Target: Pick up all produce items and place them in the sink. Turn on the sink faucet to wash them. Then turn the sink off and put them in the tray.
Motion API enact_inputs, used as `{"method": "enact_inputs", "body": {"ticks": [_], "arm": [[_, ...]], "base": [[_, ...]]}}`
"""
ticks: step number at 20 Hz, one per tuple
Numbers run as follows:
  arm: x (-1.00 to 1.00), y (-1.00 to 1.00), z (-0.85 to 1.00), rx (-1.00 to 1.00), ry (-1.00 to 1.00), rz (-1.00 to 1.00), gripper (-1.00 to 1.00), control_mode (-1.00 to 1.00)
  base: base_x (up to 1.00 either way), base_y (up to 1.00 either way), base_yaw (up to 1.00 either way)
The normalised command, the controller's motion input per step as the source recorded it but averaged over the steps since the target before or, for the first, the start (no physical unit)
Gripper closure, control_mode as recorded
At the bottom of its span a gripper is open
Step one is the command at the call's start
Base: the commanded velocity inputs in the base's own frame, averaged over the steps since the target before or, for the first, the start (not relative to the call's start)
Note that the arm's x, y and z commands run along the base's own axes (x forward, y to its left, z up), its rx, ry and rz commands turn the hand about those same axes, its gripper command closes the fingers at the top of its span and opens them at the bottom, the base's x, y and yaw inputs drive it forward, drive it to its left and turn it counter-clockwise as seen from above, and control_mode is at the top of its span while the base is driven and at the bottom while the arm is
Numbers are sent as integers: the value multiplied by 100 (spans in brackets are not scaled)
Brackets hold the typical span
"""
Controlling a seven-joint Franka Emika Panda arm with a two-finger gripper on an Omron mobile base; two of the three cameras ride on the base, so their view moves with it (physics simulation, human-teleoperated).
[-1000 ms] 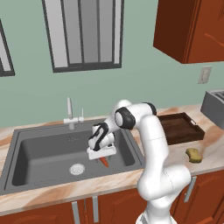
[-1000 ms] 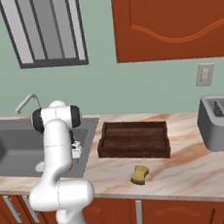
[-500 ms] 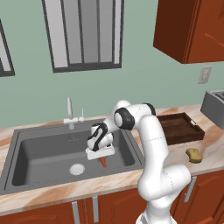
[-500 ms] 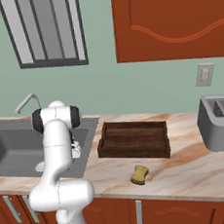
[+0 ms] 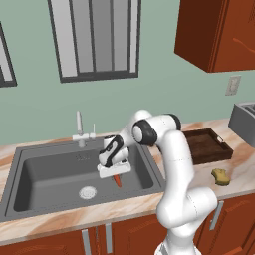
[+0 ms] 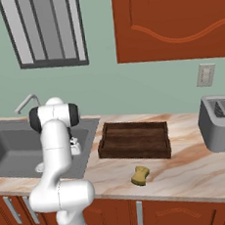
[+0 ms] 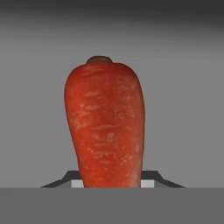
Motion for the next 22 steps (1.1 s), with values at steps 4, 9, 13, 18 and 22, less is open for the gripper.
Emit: {"method": "enact_inputs", "body": {"ticks": [4,9,13,18,22], "arm": [[-12,-2,54,0,0,0,100,-100],[-7,-5,55,0,0,0,100,-100],[-7,-8,58,0,0,0,100,-100],[-1,-8,60,0,0,-2,100,-100],[0,-11,50,0,0,-2,100,-100]], "base": [[0,0,0],[0,0,0],[0,0,0],[0,0,0],[0,0,0]]}}
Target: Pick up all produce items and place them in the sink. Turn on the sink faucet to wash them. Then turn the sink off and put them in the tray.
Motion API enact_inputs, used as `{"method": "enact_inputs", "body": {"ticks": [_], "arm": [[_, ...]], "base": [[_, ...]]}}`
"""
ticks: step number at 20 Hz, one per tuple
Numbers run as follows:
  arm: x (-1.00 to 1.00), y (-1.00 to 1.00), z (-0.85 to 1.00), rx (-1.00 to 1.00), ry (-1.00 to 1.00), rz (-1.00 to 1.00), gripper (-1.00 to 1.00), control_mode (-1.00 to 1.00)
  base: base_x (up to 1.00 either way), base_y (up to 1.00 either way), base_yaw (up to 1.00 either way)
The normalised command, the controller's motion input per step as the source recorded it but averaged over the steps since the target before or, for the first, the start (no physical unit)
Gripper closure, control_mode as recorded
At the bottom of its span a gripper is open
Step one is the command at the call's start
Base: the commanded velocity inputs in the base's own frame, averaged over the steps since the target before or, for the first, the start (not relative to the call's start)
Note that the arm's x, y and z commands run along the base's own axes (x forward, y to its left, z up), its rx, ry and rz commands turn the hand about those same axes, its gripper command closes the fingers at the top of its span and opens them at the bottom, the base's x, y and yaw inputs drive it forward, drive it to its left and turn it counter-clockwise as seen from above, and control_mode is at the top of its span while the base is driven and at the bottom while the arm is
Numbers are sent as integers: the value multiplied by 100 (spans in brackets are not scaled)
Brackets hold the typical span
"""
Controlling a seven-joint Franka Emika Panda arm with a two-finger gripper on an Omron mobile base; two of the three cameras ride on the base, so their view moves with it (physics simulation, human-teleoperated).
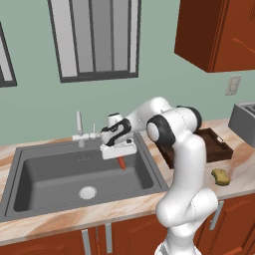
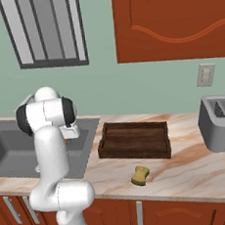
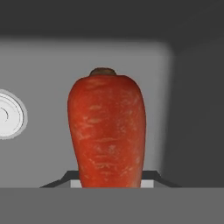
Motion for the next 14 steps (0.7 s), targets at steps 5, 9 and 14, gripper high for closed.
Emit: {"method": "enact_inputs", "body": {"ticks": [5,9,14], "arm": [[0,-20,40,0,0,-4,100,-100],[0,-25,40,0,0,-4,100,-100],[0,-26,42,0,0,-4,100,-100]], "base": [[0,0,0],[0,0,0],[0,0,0]]}}
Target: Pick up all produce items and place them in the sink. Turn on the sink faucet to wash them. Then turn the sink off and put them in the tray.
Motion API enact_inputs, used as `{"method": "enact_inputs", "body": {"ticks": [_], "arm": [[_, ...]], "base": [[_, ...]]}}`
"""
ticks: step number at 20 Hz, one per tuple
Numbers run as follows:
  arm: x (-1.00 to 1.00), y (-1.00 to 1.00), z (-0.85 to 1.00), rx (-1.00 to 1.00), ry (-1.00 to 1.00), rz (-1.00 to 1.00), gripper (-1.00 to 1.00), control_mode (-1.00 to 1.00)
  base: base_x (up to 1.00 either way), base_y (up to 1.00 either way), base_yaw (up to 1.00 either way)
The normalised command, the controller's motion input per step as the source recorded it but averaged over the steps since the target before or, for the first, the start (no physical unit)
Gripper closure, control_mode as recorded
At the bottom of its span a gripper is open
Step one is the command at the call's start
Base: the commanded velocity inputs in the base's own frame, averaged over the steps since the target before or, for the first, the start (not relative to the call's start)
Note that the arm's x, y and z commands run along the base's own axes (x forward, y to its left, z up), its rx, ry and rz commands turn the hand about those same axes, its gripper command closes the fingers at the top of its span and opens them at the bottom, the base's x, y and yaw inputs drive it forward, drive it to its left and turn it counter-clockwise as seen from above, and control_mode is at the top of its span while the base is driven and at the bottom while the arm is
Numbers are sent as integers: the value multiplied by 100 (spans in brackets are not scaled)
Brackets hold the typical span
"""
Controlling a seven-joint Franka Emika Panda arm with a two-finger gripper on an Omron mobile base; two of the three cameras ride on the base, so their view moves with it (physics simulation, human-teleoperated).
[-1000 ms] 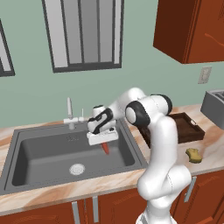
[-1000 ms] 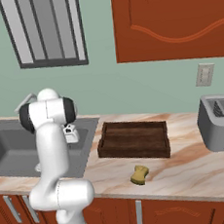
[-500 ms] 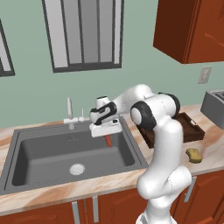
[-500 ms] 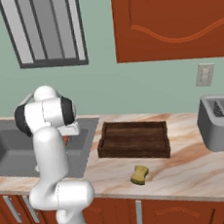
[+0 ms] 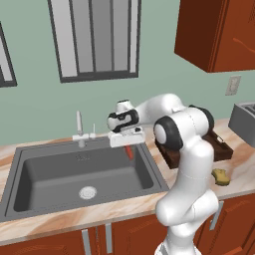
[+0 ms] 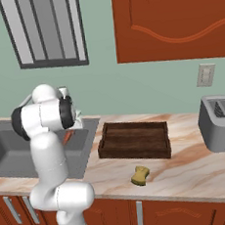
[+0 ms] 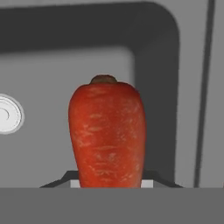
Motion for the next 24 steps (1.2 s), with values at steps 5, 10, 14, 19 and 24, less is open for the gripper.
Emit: {"method": "enact_inputs", "body": {"ticks": [5,10,14,19,24], "arm": [[0,-28,33,0,0,-5,100,-100],[0,-35,25,0,0,-7,100,-100],[0,-34,19,0,0,-8,100,-100],[0,-38,13,0,0,-8,100,-100],[0,-41,10,0,0,-9,100,-100]], "base": [[0,0,0],[0,0,0],[0,0,0],[0,0,0],[0,0,0]]}}
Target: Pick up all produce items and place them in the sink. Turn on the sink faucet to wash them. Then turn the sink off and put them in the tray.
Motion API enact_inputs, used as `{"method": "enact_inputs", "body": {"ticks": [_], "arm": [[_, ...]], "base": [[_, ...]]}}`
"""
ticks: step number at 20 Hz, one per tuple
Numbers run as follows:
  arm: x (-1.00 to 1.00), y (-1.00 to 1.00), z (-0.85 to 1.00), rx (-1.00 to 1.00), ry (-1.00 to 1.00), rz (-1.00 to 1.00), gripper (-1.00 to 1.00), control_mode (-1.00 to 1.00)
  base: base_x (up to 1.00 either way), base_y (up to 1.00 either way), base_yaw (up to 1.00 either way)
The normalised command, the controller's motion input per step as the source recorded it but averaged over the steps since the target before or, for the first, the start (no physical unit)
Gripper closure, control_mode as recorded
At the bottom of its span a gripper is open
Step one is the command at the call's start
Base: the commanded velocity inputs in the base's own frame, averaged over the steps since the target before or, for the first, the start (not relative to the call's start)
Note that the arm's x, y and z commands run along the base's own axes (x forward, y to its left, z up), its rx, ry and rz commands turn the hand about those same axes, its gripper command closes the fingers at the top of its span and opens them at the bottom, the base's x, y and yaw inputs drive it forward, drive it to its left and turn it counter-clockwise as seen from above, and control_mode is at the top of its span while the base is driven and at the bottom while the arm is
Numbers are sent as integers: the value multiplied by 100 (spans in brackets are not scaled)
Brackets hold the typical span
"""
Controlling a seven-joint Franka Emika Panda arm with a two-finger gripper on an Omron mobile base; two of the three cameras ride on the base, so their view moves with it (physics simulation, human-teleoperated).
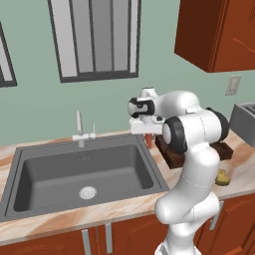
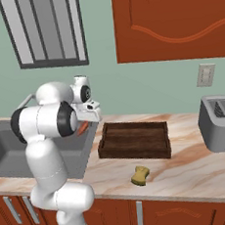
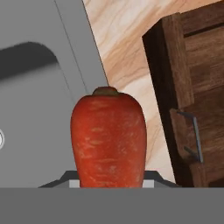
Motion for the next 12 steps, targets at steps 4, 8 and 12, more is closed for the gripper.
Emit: {"method": "enact_inputs", "body": {"ticks": [4,8,12], "arm": [[-1,-42,13,0,0,-10,100,-100],[-1,-43,16,0,0,-10,100,-100],[-1,-43,14,0,0,-10,100,-100]], "base": [[0,0,0],[0,0,0],[0,0,0]]}}
